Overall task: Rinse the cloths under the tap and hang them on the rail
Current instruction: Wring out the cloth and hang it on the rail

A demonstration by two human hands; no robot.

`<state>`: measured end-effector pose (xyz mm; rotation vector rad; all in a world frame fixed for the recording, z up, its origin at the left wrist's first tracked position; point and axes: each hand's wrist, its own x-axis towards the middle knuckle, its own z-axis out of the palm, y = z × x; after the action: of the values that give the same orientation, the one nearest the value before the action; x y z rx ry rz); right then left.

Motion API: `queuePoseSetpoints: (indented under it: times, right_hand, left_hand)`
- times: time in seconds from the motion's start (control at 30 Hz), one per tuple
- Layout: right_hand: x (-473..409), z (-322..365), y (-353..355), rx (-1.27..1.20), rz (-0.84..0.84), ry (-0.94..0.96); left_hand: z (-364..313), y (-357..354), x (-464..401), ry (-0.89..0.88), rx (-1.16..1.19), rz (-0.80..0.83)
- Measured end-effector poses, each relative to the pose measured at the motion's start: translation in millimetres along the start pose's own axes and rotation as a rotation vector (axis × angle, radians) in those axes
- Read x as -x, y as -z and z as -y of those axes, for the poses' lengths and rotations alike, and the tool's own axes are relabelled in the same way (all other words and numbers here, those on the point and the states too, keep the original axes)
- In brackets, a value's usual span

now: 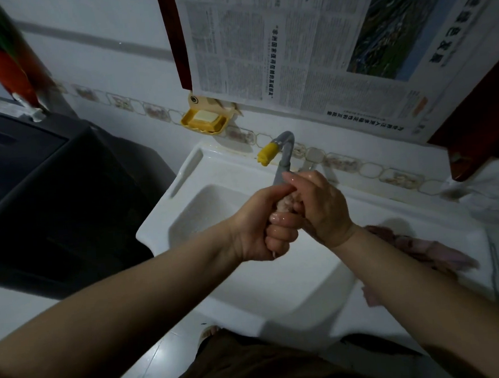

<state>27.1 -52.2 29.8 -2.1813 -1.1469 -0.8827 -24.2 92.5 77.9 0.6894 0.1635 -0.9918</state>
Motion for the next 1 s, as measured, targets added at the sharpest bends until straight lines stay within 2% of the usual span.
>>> queuePoseSetpoints:
  times: [0.1,0.2,0.27,0.4,0.47,0.57,0.63,0.67,0.73,0.83,0.93,1.0]
  right_hand:
    - [-7,3,4,-0.003,-0.066,-0.006]
    - [-14,8,9,0.011,-0.007,0.056]
    - [-16,8,12,0.022,0.059,0.124]
    - [-18,10,16,0.123,0.252,0.402]
    - [-19,11,13,0.155,0.387,0.446]
    - [-17,10,6,0.172,0.563,0.410]
    - [-17,12,1,0.315,0.737,0.353]
    - [-18,15,-1,0.368,0.886,0.286]
    - [-16,18,-7,0.375,1.057,0.079]
    - [-17,25,-15,0.177,1.149,-0.358]
    - [-13,34,-19,-0.196,1.076,-0.760]
    - [-15,47,-18,-0.498,0.993,-1.018]
  left_hand:
    - [-2,10,5,0.034,0.011,0.143]
    - [2,18,10,0.018,0.007,0.280]
    - [5,27,13,0.047,-0.076,0.275]
    - [6,35,13,0.271,-0.513,0.024]
    - [8,31,12,0.361,-0.710,-0.159]
    - [14,28,0,0.336,-0.907,-0.495]
    - [21,29,-10,0.244,-1.155,-0.690]
    - [24,31,-14,0.197,-1.340,-0.748]
    - [26,38,-23,0.072,-1.689,-0.820]
    - [16,45,-18,-0.025,-2.060,-0.912]
    - [1,50,-10,-0.112,-2.498,-0.728]
    - [-12,53,-3,-0.192,-2.666,-0.548]
